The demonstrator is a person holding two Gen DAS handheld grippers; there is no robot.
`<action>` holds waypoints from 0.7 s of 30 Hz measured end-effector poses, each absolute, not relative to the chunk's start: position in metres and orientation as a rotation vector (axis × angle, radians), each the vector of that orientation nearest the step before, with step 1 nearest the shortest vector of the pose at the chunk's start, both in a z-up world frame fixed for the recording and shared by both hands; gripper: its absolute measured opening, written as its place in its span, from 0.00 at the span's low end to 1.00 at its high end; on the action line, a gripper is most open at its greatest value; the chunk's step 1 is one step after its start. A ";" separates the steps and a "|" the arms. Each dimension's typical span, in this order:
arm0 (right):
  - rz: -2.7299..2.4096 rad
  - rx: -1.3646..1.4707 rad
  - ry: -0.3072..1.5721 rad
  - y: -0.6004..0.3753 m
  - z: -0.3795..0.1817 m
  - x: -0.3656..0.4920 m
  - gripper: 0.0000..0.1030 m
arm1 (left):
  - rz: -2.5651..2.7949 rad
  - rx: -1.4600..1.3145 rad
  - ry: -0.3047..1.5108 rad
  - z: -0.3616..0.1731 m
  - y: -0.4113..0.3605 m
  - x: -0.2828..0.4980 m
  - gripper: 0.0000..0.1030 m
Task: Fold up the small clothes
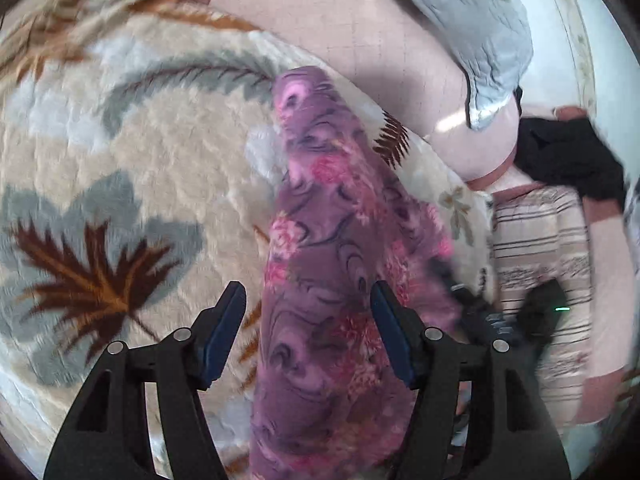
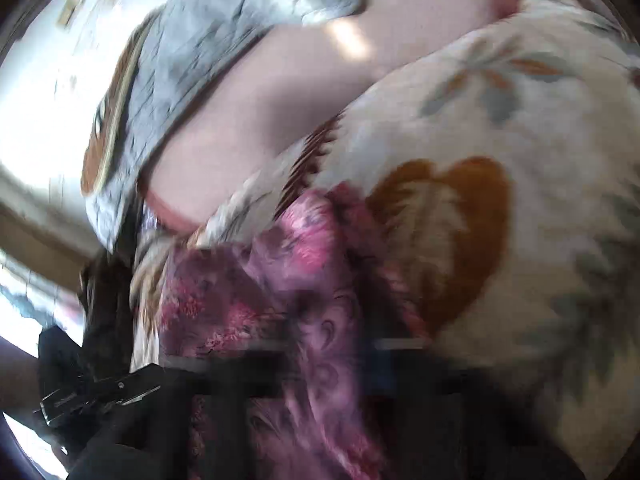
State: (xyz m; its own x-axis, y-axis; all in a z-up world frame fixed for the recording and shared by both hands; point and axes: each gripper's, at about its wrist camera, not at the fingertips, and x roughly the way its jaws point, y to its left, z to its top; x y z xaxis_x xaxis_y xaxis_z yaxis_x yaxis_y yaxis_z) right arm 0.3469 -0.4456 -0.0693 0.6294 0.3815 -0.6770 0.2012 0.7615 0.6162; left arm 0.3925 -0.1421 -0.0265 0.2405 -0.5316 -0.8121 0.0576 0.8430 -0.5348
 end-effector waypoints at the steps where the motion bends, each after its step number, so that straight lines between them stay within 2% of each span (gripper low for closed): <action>1: 0.114 0.685 0.857 -0.442 -0.064 0.341 0.04 | -0.398 -0.395 1.258 -0.027 -0.147 0.395 0.62; 4: 0.058 0.669 0.782 -0.448 -0.058 0.337 0.04 | -0.379 -0.317 1.266 -0.043 -0.161 0.403 0.65; 7: -0.002 0.677 0.939 -0.455 -0.095 0.351 0.04 | -0.355 -0.325 1.277 -0.046 -0.163 0.400 0.65; 8: 0.002 0.682 0.923 -0.456 -0.092 0.350 0.05 | -0.364 -0.327 1.263 -0.040 -0.160 0.395 0.64; 9: -0.001 0.677 0.898 -0.456 -0.082 0.345 0.13 | -0.370 -0.312 1.240 -0.030 -0.155 0.386 0.64; 12: 0.064 0.679 0.812 -0.456 -0.056 0.319 0.13 | -0.362 -0.255 1.167 -0.010 -0.142 0.354 0.64; 15: 0.212 0.678 0.758 -0.450 -0.049 0.290 0.15 | -0.358 -0.237 1.171 -0.023 -0.141 0.328 0.65; 18: 0.185 0.510 0.931 -0.429 -0.078 0.290 0.09 | -0.338 -0.184 1.224 -0.047 -0.159 0.321 0.65; 19: 0.178 0.468 0.917 -0.426 -0.078 0.286 0.08 | -0.329 -0.180 1.206 -0.042 -0.158 0.319 0.65; 20: 0.164 0.455 0.906 -0.426 -0.071 0.283 0.09 | -0.324 -0.175 1.197 -0.035 -0.158 0.316 0.64; 21: 0.145 0.457 0.908 -0.427 -0.061 0.278 0.17 | -0.324 -0.160 1.184 -0.024 -0.157 0.311 0.64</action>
